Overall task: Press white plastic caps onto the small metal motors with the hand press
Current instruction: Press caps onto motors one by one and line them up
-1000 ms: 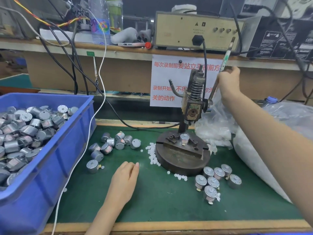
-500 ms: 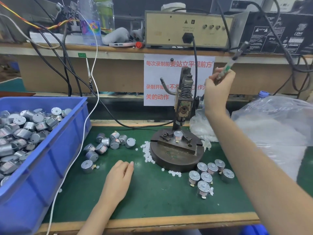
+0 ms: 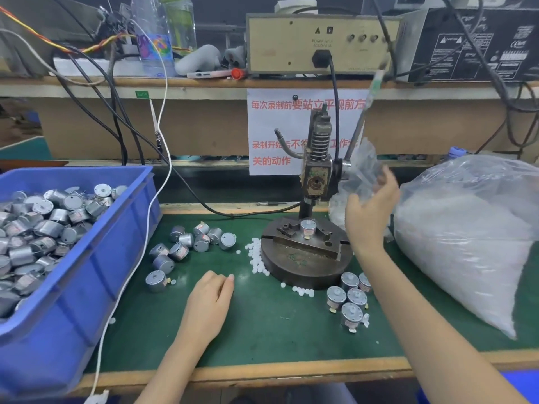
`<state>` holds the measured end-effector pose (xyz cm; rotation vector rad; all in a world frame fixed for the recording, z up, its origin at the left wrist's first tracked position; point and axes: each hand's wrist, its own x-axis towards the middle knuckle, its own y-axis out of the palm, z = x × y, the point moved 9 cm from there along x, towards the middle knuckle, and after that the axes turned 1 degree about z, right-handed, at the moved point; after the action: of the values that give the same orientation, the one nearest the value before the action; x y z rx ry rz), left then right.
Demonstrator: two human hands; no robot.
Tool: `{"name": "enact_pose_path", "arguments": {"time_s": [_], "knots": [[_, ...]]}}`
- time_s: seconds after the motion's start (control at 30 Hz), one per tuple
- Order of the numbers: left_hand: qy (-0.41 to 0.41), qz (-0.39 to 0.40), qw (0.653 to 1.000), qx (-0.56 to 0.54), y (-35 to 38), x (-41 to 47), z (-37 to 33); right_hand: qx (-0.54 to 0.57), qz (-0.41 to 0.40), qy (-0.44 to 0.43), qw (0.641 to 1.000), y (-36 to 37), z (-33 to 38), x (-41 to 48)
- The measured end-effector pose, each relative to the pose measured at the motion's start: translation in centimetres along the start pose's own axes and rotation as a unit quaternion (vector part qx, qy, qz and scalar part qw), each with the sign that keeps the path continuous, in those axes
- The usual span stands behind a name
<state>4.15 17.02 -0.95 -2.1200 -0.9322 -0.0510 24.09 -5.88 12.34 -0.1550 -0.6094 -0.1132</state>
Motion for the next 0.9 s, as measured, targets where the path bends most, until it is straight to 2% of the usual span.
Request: {"name": "enact_pose_path", "arguments": {"time_s": [0.07,0.13,0.17,0.23,0.4,0.63,0.73,0.83,0.9], "knots": [[0.000,-0.002,1.000,-0.001,0.0,0.0,-0.1,-0.128,0.117,0.046,0.984,1.9,-3.8,-2.1],[-0.001,-0.006,1.000,-0.005,-0.1,0.0,0.0,-0.245,0.233,0.068,0.939,4.0,-6.8,-4.3],[-0.001,-0.007,1.000,-0.006,-0.2,0.0,0.0,-0.285,0.259,0.070,0.920,4.7,-7.6,-5.0],[0.000,-0.006,1.000,-0.001,-0.2,-0.1,0.0,-0.323,0.267,0.052,0.906,5.5,-7.6,-5.4],[-0.005,-0.003,1.000,0.005,-0.1,0.0,0.0,-0.328,0.286,-0.067,0.898,8.1,-5.2,-5.7],[-0.012,-0.006,1.000,0.015,0.0,0.2,0.3,-0.311,0.267,-0.150,0.900,8.1,-3.1,-6.3],[-0.009,-0.005,1.000,0.017,0.1,0.2,0.3,-0.295,0.274,-0.148,0.903,7.2,-2.7,-7.0],[-0.013,-0.005,1.000,0.014,0.1,0.2,0.5,-0.224,0.299,-0.126,0.919,5.6,-2.6,-8.6],[-0.014,-0.006,1.000,0.015,0.1,0.3,0.7,-0.188,0.327,-0.137,0.916,4.5,-2.3,-10.4]]}}
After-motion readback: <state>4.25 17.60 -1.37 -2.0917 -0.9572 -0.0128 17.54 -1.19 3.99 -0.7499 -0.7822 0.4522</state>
